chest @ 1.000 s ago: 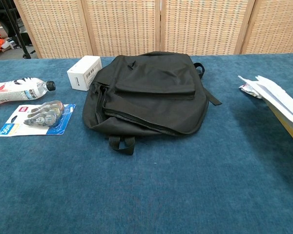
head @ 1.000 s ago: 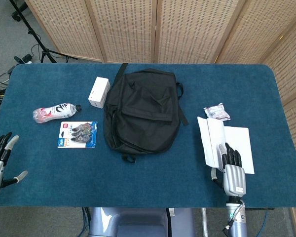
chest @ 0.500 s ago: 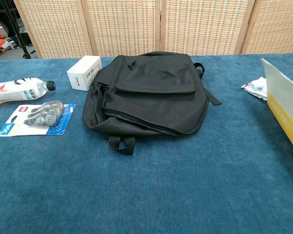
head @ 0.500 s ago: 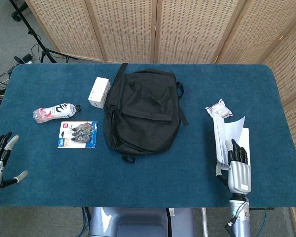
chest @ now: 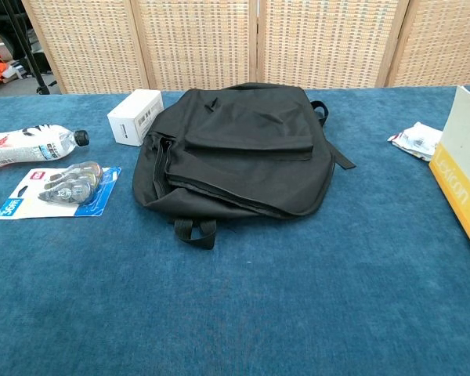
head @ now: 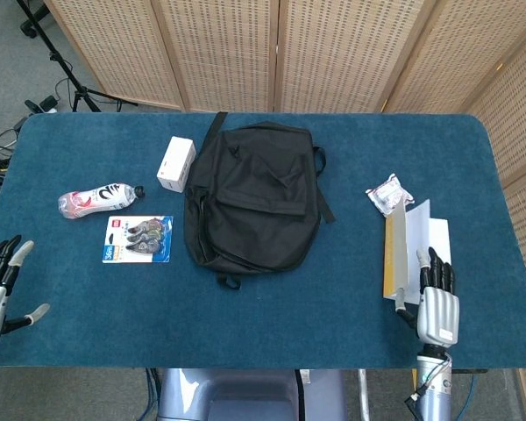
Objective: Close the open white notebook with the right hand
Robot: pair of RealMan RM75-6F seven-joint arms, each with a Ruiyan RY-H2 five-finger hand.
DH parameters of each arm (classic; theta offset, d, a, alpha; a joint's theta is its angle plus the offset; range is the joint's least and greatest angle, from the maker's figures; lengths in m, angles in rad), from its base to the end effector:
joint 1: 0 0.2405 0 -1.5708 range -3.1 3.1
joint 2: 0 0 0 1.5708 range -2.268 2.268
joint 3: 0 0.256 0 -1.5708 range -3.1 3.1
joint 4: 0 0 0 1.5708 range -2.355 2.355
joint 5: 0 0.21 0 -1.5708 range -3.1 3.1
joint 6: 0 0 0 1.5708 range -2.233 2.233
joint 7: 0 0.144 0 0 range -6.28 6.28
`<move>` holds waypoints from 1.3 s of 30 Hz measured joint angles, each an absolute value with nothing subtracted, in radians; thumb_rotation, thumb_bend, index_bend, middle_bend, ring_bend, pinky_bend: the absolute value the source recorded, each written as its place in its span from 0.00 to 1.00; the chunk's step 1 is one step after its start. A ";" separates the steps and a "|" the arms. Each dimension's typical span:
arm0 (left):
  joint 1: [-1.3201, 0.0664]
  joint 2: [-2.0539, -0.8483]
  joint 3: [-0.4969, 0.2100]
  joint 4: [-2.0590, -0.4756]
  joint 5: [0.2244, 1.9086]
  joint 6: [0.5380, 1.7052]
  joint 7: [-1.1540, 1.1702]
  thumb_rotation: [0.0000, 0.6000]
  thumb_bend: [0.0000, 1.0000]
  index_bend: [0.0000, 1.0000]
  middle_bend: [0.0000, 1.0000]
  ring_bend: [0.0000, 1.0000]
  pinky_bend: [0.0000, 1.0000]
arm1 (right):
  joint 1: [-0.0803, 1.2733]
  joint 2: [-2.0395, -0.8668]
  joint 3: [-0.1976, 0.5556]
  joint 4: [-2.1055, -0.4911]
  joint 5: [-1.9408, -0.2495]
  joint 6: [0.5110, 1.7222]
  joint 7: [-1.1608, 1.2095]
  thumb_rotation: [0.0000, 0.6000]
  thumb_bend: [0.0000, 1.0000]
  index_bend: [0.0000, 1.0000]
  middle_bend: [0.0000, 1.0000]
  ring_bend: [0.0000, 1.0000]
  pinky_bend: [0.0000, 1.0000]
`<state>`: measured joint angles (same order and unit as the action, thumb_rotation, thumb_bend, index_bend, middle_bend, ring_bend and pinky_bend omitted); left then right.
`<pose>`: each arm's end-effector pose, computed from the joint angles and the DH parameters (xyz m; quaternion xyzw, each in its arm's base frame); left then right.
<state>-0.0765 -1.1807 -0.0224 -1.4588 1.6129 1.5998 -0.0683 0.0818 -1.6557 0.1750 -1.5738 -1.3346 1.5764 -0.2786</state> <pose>-0.3170 0.1731 0.1575 -0.6124 -0.3347 -0.4255 0.5761 -0.2575 -0.1960 0.0349 0.4551 -0.4648 0.4438 0.6163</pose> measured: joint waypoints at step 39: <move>-0.071 -1.179 -0.026 -1.459 1.615 1.614 -0.075 0.92 0.07 0.00 0.00 0.00 0.00 | 0.048 -1.620 0.238 -1.521 -1.260 1.611 -0.242 1.00 0.38 0.00 0.00 0.00 0.00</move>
<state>-0.0712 -1.1794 -0.0257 -1.4586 1.6148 1.6137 -0.0749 0.0478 -1.6201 0.2382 -1.5215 -1.2596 1.6109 -0.2416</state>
